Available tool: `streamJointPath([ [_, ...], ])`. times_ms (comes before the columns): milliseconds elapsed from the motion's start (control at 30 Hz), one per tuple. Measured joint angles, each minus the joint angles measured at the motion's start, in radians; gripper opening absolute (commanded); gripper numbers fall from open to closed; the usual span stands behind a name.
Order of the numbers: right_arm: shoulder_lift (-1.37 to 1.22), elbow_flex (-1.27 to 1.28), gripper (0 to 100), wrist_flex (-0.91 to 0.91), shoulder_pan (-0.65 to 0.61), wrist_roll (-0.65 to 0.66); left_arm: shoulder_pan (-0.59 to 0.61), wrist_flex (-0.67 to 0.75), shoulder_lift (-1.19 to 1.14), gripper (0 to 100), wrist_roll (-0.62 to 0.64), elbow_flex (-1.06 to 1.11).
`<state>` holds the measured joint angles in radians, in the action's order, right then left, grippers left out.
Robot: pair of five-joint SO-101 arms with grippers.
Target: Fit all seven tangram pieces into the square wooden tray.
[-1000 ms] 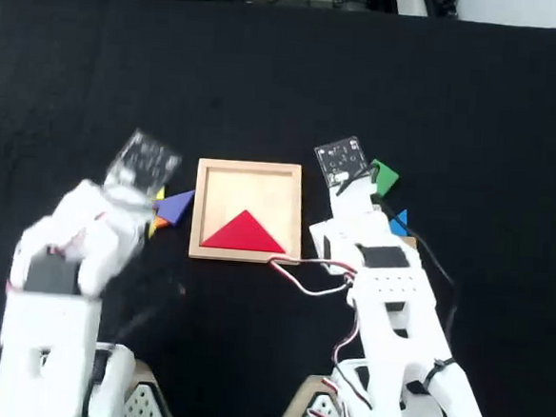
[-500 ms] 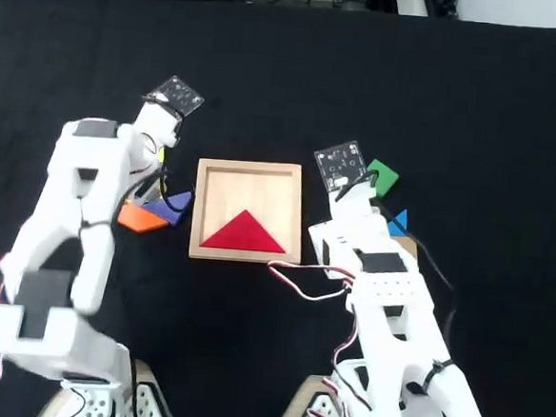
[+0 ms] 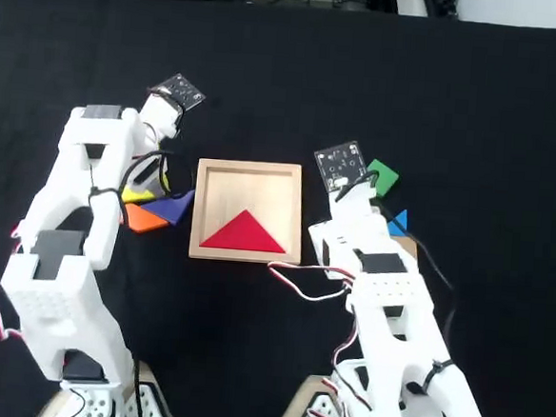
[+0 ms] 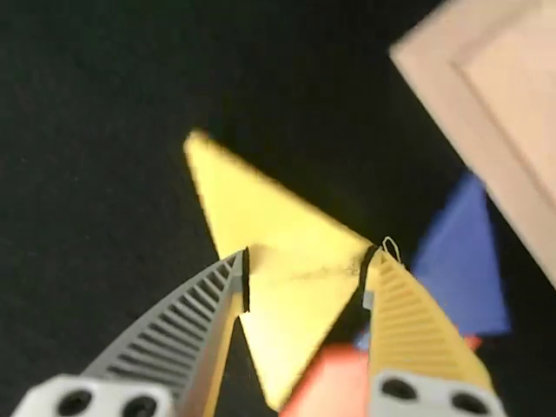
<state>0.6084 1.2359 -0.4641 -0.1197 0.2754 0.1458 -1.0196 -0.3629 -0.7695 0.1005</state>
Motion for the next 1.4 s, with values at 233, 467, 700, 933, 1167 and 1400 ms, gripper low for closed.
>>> streamJointPath([
  [233, 0.000, 0.000, 1.1, 0.000, 0.000, 0.000, 0.061, 0.075, -0.109, 23, -0.002, -0.089],
  [467, 0.000, 0.000, 1.1, 0.000, 0.000, 0.000, 0.078, 0.075, -0.103, 26, 0.112, -0.107],
  [700, 0.000, 0.000, 1.1, 0.000, 0.000, 0.000, 0.078, -0.051, 0.037, 36, 0.540, -0.112],
  [933, 0.000, 0.000, 1.1, 0.000, 0.000, 0.000, 0.091, -0.103, 0.068, 36, 0.689, -0.158],
  [1167, 0.000, 0.000, 1.1, 0.000, 0.000, 0.000, 0.129, -0.060, -0.124, 36, 0.611, -0.238],
  [1400, 0.000, 0.000, 1.1, 0.000, 0.000, 0.000, 0.126, -0.207, -0.327, 36, 0.597, -0.462],
])
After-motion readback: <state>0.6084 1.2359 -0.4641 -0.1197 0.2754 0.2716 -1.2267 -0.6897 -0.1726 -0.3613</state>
